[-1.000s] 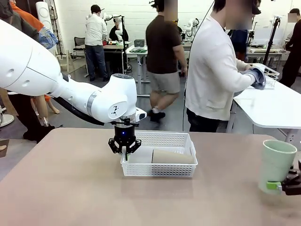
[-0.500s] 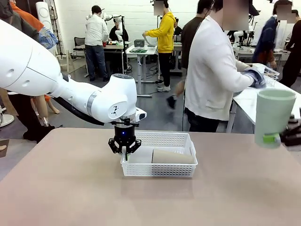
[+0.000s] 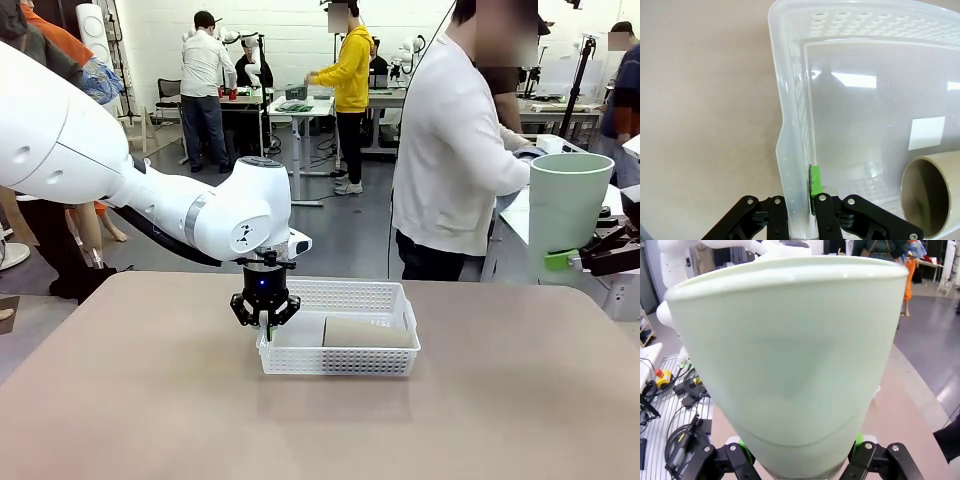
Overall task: Clean and organize the cups into the basket.
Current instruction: Pick up the Reusable plastic cup from the right side of the table and stack it inside the Organizing basket in the center of the table.
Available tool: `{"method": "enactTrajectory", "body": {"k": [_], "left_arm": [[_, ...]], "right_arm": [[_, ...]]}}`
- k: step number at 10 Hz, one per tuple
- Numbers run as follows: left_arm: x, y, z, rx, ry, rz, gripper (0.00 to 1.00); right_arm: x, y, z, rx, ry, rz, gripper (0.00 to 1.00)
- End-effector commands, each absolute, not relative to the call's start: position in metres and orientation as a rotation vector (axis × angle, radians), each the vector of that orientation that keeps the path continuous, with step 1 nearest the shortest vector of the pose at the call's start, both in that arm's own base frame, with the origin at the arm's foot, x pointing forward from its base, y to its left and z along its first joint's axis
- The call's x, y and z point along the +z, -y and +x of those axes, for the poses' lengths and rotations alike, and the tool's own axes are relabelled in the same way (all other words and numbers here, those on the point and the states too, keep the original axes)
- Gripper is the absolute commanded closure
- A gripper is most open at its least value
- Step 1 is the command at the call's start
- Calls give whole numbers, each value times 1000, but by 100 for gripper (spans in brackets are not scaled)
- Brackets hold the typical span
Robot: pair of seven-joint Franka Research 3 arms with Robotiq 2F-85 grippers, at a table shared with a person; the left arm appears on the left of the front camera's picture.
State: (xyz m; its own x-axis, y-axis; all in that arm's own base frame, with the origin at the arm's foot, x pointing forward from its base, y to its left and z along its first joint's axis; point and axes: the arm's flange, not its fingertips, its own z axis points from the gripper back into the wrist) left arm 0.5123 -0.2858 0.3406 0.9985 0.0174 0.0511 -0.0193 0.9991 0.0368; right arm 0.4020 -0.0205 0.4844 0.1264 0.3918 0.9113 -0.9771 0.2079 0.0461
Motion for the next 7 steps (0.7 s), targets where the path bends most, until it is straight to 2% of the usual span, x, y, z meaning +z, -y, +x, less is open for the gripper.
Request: {"method": "enactTrajectory", "body": {"k": [1, 4, 5, 7], "left_arm": [[338, 285, 511, 12, 49, 42, 100], [338, 285, 511, 12, 49, 42, 100], [338, 285, 511, 12, 49, 42, 100], [338, 285, 511, 12, 49, 42, 100]], "right_arm": [[486, 21, 397, 1174, 933, 812, 30], [486, 21, 397, 1174, 933, 812, 30], [485, 22, 401, 1171, 931, 806, 22], [505, -27, 435, 1288, 738, 719, 22]]}}
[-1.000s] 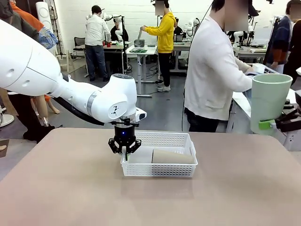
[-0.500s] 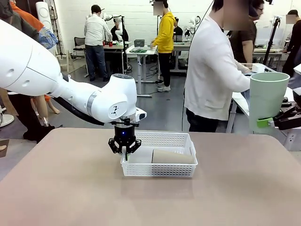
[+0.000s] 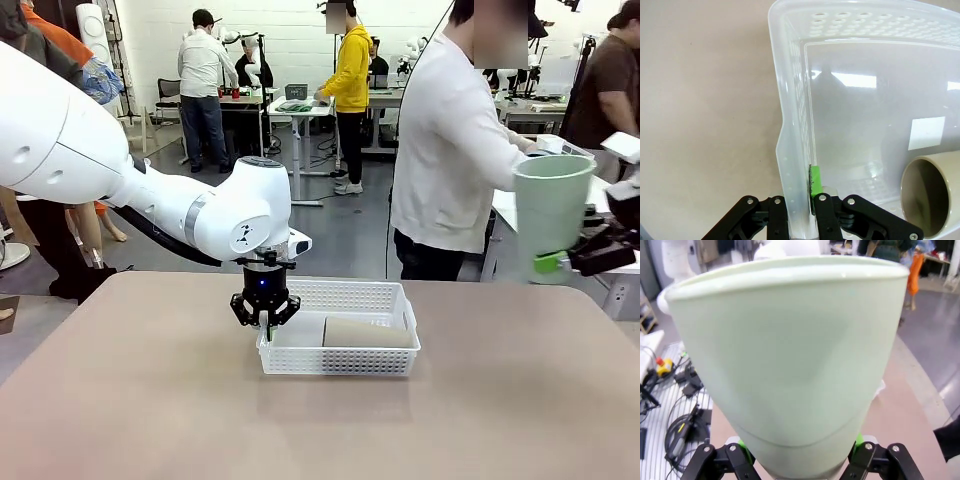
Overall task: Clean and organize the cups into the basket.
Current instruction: Pick up the Reusable plastic cup from the right side of the table and stack it inside the Organizing basket in the center of the table.
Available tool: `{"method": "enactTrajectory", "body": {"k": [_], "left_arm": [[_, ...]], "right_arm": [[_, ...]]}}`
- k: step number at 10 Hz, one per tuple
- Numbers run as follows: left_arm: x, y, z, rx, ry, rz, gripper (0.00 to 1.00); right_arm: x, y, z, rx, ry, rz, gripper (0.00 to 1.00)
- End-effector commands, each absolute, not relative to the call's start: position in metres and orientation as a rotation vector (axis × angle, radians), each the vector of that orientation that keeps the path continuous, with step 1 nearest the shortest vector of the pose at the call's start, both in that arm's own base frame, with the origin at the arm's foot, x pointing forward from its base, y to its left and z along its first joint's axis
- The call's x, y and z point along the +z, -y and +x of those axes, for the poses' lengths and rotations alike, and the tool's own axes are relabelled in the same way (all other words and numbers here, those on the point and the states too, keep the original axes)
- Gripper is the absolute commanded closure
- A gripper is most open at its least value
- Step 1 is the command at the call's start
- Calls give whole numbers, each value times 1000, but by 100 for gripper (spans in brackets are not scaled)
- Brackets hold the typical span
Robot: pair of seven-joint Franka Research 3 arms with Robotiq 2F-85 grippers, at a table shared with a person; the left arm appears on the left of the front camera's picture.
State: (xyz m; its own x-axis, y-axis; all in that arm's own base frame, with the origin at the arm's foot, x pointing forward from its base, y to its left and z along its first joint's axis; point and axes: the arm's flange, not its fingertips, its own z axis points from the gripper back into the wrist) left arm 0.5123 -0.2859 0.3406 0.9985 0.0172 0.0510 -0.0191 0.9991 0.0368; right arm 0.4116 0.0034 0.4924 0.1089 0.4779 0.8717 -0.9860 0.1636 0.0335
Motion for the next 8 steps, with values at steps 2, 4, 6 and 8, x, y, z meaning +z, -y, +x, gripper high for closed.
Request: {"method": "enactTrajectory", "body": {"k": [2, 4, 6, 8], "left_arm": [[338, 285, 511, 12, 49, 42, 100], [338, 285, 511, 12, 49, 42, 100], [338, 285, 511, 12, 49, 42, 100], [338, 285, 511, 12, 49, 42, 100]], "right_arm": [[514, -75, 476, 1324, 580, 747, 22], [502, -119, 508, 1360, 393, 699, 22], [476, -167, 539, 1413, 203, 603, 22], [456, -205, 549, 1469, 122, 558, 22]]}}
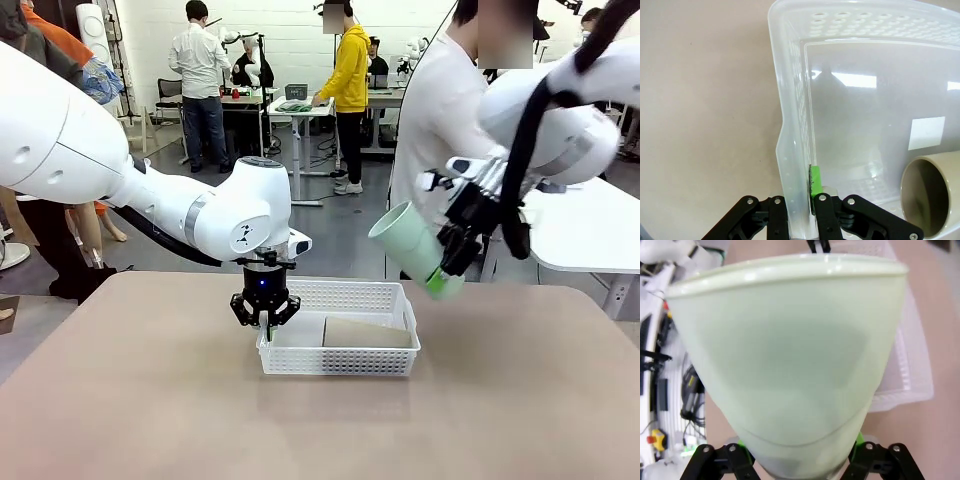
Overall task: Clean and organize the cups into the basket.
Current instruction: Pick up the Reusable plastic cup from the right side of the table and stack it inside the Organizing basket in the center of the table.
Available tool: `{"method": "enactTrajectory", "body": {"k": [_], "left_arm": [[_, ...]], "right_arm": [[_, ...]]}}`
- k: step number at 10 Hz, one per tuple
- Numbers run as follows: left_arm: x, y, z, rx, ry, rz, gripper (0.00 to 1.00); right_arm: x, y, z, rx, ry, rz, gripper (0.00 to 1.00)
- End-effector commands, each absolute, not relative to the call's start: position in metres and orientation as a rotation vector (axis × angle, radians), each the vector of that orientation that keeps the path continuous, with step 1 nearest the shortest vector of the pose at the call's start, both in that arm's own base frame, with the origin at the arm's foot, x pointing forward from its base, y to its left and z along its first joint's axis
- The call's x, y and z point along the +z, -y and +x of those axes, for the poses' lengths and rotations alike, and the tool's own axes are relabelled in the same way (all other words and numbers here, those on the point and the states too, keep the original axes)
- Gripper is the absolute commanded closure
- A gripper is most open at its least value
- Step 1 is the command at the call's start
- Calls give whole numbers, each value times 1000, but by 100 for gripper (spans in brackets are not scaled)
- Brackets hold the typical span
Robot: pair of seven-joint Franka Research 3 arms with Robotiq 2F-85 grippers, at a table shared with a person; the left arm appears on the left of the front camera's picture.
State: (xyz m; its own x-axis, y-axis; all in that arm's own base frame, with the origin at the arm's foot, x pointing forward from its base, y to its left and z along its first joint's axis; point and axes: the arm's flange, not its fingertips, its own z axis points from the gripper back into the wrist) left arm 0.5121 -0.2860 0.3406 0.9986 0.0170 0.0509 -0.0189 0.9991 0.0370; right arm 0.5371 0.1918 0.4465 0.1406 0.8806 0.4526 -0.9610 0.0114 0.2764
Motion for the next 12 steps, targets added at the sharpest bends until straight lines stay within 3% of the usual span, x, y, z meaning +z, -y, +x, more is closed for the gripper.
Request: {"method": "enactTrajectory", "body": {"k": [1, 5, 8, 9, 12], "left_arm": [[338, 285, 511, 12, 49, 42, 100], [338, 285, 511, 12, 49, 42, 100], [338, 285, 511, 12, 49, 42, 100], [338, 285, 511, 12, 49, 42, 100], [338, 285, 511, 12, 49, 42, 100]], "right_arm": [[447, -221, 551, 1490, 88, 537, 22], [403, -268, 560, 1531, -11, 337, 22], [396, -280, 568, 1507, 107, 296, 22], [391, -273, 557, 1549, 21, 358, 22], [391, -273, 557, 1549, 21, 358, 22]]}}
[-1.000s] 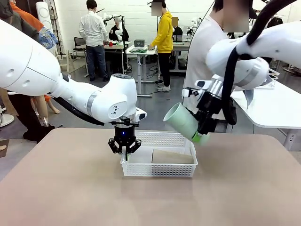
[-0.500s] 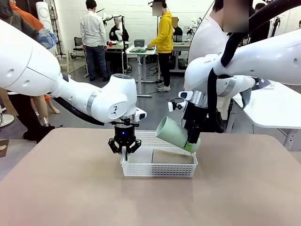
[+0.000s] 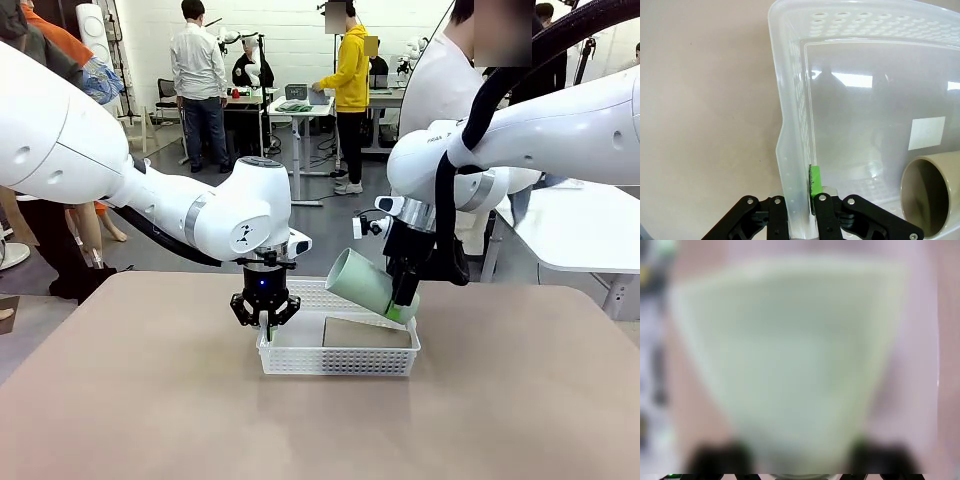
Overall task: Clean and organize the cups into the basket.
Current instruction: Pick up the Reusable plastic cup from the right side of the table and stack it inside the Organizing basket in the center of the table.
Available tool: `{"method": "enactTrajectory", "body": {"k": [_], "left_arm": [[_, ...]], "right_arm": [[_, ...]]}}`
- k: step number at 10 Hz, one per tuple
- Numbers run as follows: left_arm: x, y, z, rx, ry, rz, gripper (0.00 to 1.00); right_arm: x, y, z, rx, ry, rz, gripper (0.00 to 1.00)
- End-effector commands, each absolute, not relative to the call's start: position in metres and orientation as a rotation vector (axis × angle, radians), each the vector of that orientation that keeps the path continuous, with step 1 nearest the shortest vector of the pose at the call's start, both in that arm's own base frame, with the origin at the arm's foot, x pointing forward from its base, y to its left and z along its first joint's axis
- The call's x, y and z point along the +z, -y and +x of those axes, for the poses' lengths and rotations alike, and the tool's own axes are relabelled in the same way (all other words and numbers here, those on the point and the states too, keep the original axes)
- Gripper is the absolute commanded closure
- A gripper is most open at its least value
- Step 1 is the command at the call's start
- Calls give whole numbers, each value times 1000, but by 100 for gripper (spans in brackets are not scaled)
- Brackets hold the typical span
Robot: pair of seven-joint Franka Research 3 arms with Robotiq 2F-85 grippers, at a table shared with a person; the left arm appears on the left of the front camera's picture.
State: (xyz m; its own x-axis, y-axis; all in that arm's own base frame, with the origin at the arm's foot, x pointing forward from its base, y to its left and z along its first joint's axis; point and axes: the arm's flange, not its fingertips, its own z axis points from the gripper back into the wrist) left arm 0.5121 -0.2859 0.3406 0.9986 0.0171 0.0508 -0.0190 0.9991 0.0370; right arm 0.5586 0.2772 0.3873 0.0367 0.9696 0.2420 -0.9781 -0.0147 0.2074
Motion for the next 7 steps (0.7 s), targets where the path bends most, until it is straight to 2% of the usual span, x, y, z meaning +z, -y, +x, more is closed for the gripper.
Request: {"method": "enactTrajectory", "body": {"k": [1, 3, 7], "left_arm": [[338, 285, 511, 12, 49, 42, 100], [338, 285, 511, 12, 49, 42, 100], [338, 285, 511, 12, 49, 42, 100]], "right_arm": [[391, -273, 557, 1549, 21, 358, 22], [387, -277, 558, 1545, 25, 361, 22], [382, -317, 572, 1511, 1, 138, 22]]}}
